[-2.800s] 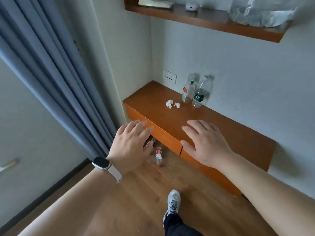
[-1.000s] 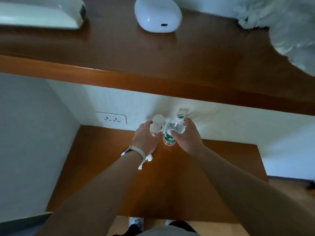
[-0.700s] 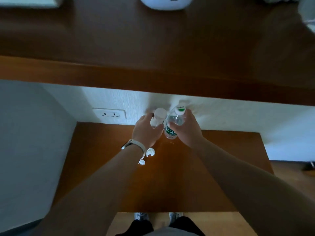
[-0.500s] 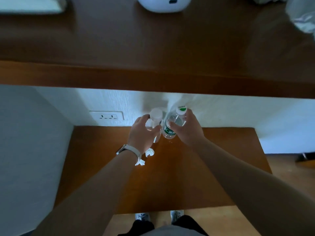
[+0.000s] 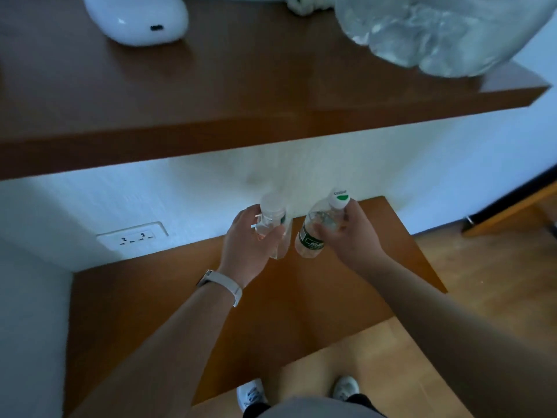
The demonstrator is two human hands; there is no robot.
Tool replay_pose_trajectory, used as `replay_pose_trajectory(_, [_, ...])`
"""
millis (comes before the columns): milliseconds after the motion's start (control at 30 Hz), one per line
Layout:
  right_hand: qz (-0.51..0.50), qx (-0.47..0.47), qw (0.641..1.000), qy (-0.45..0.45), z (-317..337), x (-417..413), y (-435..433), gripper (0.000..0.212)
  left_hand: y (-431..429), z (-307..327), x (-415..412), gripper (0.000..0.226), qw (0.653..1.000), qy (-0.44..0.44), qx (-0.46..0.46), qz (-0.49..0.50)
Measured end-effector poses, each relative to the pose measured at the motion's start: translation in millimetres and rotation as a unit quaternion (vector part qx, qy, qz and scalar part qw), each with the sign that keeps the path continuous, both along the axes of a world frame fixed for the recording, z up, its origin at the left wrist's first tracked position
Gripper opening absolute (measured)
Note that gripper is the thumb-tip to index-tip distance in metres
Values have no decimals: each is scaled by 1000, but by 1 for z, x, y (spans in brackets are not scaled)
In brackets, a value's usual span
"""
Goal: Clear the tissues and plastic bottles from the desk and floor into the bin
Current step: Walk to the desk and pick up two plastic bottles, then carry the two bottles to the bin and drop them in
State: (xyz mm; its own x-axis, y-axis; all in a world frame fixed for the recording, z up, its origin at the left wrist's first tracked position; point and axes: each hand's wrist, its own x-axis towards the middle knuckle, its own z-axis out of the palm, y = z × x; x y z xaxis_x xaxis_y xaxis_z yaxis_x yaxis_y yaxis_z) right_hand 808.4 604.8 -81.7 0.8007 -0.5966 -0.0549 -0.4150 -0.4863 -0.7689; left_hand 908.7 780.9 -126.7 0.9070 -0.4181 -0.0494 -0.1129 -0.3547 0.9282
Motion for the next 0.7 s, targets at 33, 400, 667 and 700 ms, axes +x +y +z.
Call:
replay_pose_trajectory(33, [-9, 0, 1000, -6, 2, -9, -6, 48, -7, 4, -6, 52, 1000, -3, -7, -17])
replay_pose_trajectory(400, [-93, 15, 993, -70, 26, -138, -82, 45, -102, 40, -98, 42, 985, -104, 9, -137])
replay_pose_trajectory(667, [-161, 57, 979, -108, 32, -266, -169, 44, -198, 68, -204, 41, 975, -107, 2, -197])
replay_pose_trajectory(700, [-169, 63, 976, -119, 33, -285, -180, 43, -213, 72, -218, 42, 974, -102, -1, -204])
